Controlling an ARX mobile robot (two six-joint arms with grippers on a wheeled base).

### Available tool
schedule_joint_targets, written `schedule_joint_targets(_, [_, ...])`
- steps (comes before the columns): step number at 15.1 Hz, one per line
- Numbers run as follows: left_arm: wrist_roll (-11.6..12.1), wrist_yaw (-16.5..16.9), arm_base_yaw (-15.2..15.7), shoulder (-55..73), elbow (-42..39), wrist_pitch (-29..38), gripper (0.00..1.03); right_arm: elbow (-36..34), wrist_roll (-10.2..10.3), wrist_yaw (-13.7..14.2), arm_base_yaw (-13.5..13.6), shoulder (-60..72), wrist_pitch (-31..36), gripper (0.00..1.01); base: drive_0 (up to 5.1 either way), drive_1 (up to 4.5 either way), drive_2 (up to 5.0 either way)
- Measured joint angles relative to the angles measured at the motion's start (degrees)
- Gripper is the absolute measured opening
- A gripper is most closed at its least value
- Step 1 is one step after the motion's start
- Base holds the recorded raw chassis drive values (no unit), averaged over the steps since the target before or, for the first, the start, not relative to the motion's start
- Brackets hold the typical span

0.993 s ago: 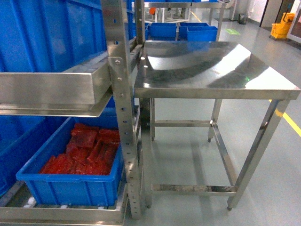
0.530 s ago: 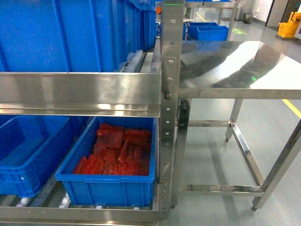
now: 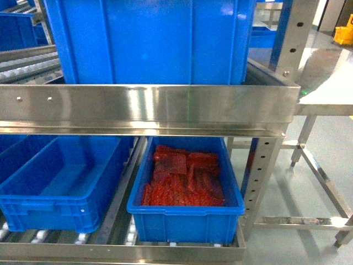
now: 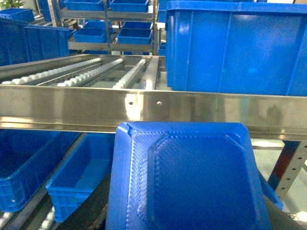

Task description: Sort blue parts and orange caps into right shelf containers

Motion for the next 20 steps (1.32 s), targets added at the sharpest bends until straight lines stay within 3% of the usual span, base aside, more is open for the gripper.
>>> schedule_joint_targets(20, [0.0,0.0,0.0,0.0,0.0,0.0,0.43,0.0,0.0,0.0,0.0,0.0,0.0,0.44,-5.1,2.35,2.3])
